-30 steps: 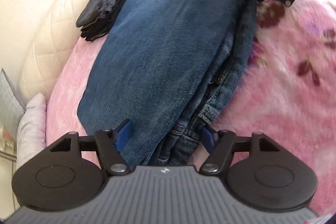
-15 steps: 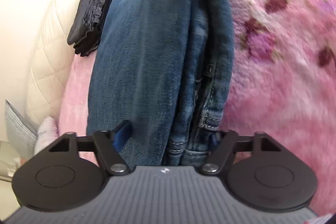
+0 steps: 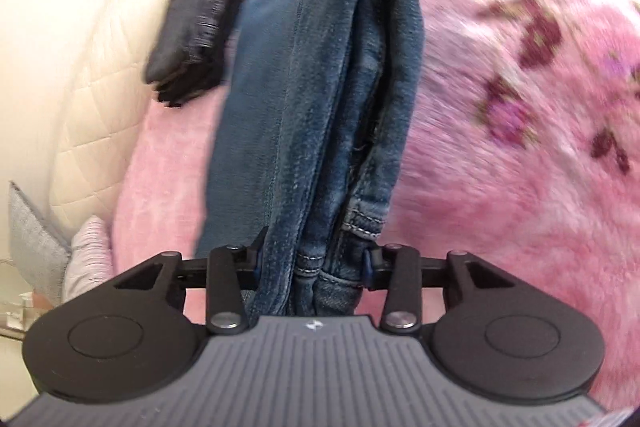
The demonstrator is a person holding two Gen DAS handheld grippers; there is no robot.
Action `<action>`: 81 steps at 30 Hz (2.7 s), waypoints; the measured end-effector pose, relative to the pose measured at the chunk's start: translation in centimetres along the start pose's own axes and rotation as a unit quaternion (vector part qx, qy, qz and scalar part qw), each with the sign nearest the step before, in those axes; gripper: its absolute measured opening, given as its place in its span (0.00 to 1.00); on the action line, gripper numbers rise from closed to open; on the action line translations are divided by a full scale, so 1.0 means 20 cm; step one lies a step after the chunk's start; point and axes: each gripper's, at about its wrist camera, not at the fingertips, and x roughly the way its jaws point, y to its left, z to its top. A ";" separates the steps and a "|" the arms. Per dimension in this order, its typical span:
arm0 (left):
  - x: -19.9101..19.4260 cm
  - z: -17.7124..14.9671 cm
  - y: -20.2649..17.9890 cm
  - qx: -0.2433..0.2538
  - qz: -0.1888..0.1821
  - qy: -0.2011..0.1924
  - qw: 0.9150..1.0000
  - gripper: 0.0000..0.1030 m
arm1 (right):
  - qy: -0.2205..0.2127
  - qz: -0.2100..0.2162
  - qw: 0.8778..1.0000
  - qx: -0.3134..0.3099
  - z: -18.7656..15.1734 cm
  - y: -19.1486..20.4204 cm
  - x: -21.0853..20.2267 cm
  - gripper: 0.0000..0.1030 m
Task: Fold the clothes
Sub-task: 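Carry the hanging jeans with the right gripper over the black clothes stack, then lower the jeans onto the stack and open the right gripper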
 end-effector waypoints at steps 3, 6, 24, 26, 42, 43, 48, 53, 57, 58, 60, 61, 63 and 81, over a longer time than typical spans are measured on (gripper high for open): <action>-0.08 0.06 0.15 -0.009 0.012 0.001 1.000 0.34 | -0.009 -0.007 1.000 -0.005 0.06 -0.15 -0.11 0.34; -0.18 0.12 0.26 -0.012 0.024 -0.005 1.000 0.34 | -0.014 -0.018 1.000 -0.016 0.08 -0.24 -0.25 0.33; -0.13 0.73 1.02 -0.021 0.108 0.014 0.994 0.34 | -0.097 -0.074 0.990 -0.068 -0.10 -1.19 -0.25 0.31; -0.01 0.86 1.19 -0.032 0.131 0.023 0.991 0.34 | -0.116 -0.082 0.987 -0.075 -0.16 -1.41 -0.13 0.31; 1.38 1.60 0.93 -0.014 0.097 0.017 0.995 0.50 | 0.009 -0.060 0.998 -0.031 -1.05 -1.84 1.17 0.37; 1.38 1.58 0.88 -0.005 0.096 0.010 0.995 0.51 | 0.011 -0.057 0.998 -0.024 -1.09 -1.80 1.17 0.39; 1.30 1.50 0.87 0.011 0.094 -0.003 0.996 0.51 | 0.020 -0.062 0.998 -0.020 -1.15 -1.71 1.13 0.48; 1.31 1.53 0.99 0.057 0.085 -0.003 0.995 0.39 | 0.022 -0.047 0.996 0.069 -1.14 -1.78 1.15 0.32; 1.22 1.63 1.15 0.095 0.158 -0.024 0.983 0.39 | 0.015 -0.058 0.983 0.176 -1.15 -1.82 1.13 0.30; 1.22 1.63 1.17 0.097 0.164 -0.026 0.981 0.39 | 0.012 -0.062 0.980 0.191 -1.15 -1.82 1.13 0.30; 1.24 1.60 1.16 0.099 0.171 -0.027 0.980 0.41 | 0.010 -0.065 0.977 0.203 -1.13 -1.79 1.13 0.30; 1.28 1.56 1.14 0.094 0.164 -0.022 0.982 0.41 | 0.010 -0.065 0.977 0.202 -1.11 -1.78 1.14 0.30; 1.37 1.45 1.06 0.078 0.118 -0.008 0.990 0.42 | 0.007 -0.061 0.980 0.188 -1.08 -1.76 1.16 0.31; 1.39 1.40 0.98 0.060 0.085 -0.019 0.994 0.43 | 0.014 -0.048 0.989 0.137 -1.02 -1.70 1.18 0.27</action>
